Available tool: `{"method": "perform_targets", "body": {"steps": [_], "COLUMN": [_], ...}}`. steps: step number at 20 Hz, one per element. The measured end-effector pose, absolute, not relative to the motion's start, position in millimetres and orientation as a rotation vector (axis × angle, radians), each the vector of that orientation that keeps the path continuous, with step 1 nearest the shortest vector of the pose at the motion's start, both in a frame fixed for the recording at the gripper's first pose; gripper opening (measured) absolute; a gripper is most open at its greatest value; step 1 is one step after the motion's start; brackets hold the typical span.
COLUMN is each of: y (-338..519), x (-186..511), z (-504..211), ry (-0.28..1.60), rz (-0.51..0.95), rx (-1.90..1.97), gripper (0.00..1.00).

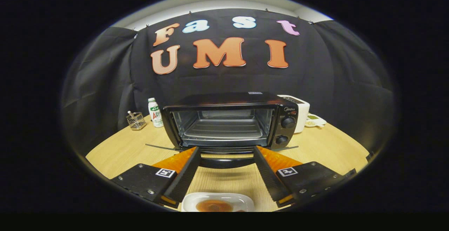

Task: Open the toaster oven, put the food inside, and close the toaster oven door.

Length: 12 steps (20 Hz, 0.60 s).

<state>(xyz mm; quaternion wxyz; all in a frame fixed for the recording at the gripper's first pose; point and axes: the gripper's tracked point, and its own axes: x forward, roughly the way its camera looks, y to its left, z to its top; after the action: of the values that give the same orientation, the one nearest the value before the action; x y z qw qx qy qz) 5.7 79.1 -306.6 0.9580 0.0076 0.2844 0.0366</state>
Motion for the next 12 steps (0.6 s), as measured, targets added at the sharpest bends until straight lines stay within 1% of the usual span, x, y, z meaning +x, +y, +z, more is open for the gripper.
{"method": "perform_targets", "body": {"steps": [8,12], "y": [78,80], "x": [-30,-45], "z": [-338,-356], "ry": [0.714,0.814], "rz": [0.147,0.173], "rx": [-0.065,-0.078], "gripper": [0.91,0.89]}}
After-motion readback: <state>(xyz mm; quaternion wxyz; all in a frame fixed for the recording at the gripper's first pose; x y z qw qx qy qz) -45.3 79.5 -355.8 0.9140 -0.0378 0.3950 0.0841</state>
